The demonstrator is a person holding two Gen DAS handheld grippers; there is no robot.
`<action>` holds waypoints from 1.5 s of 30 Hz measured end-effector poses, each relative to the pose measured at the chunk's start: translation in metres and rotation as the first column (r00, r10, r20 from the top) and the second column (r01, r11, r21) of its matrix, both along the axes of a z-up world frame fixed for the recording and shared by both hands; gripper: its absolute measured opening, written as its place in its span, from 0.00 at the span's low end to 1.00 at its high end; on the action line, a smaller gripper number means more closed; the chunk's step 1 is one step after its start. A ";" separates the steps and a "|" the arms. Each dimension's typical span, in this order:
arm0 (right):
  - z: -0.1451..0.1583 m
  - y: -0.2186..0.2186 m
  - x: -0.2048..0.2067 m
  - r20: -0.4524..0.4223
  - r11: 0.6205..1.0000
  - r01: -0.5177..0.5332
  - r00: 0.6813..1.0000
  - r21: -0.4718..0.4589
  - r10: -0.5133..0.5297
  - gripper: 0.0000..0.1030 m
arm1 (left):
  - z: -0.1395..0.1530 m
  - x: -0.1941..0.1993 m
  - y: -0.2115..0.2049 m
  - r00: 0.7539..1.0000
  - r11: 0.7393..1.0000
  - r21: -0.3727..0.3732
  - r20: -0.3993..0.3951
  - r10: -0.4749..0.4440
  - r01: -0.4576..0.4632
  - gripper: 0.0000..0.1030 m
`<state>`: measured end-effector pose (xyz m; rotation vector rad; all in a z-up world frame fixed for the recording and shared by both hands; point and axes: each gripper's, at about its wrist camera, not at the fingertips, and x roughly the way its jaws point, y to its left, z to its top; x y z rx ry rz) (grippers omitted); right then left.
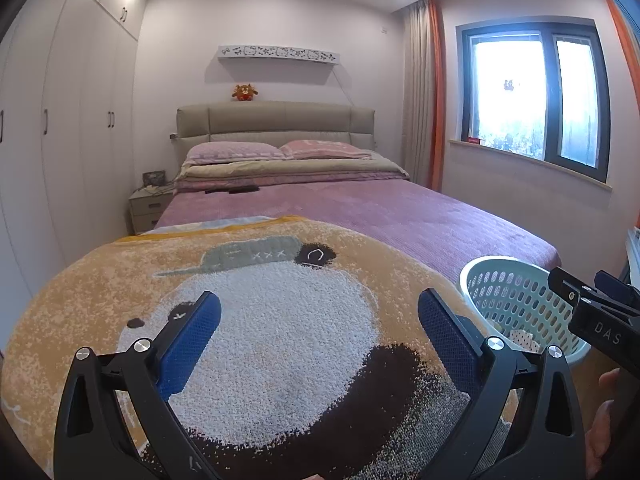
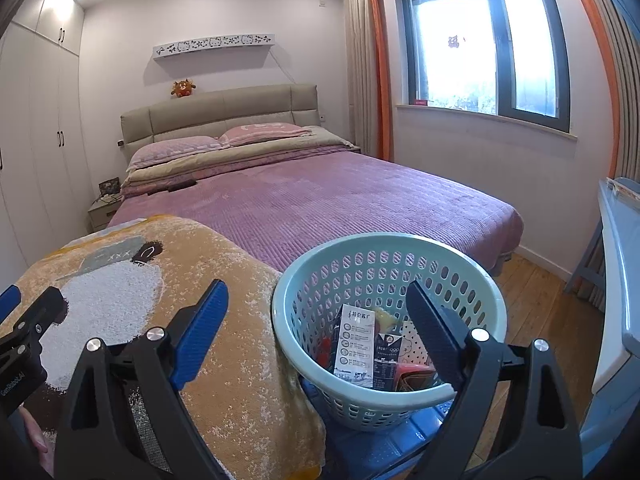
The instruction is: Collect trash
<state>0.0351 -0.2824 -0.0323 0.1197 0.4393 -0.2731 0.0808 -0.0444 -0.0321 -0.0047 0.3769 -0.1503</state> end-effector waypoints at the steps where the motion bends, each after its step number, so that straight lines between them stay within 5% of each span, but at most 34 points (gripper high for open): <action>1: 0.001 0.000 0.000 0.000 1.000 0.002 1.000 -0.001 -0.002 0.84 | 0.000 0.000 0.000 1.000 1.000 0.000 -0.001 0.002 -0.002 0.93; 45: 0.001 0.009 -0.003 -0.005 1.000 -0.009 1.000 -0.009 0.009 0.86 | -0.002 0.002 -0.003 1.000 1.000 -0.015 -0.024 -0.013 0.013 0.93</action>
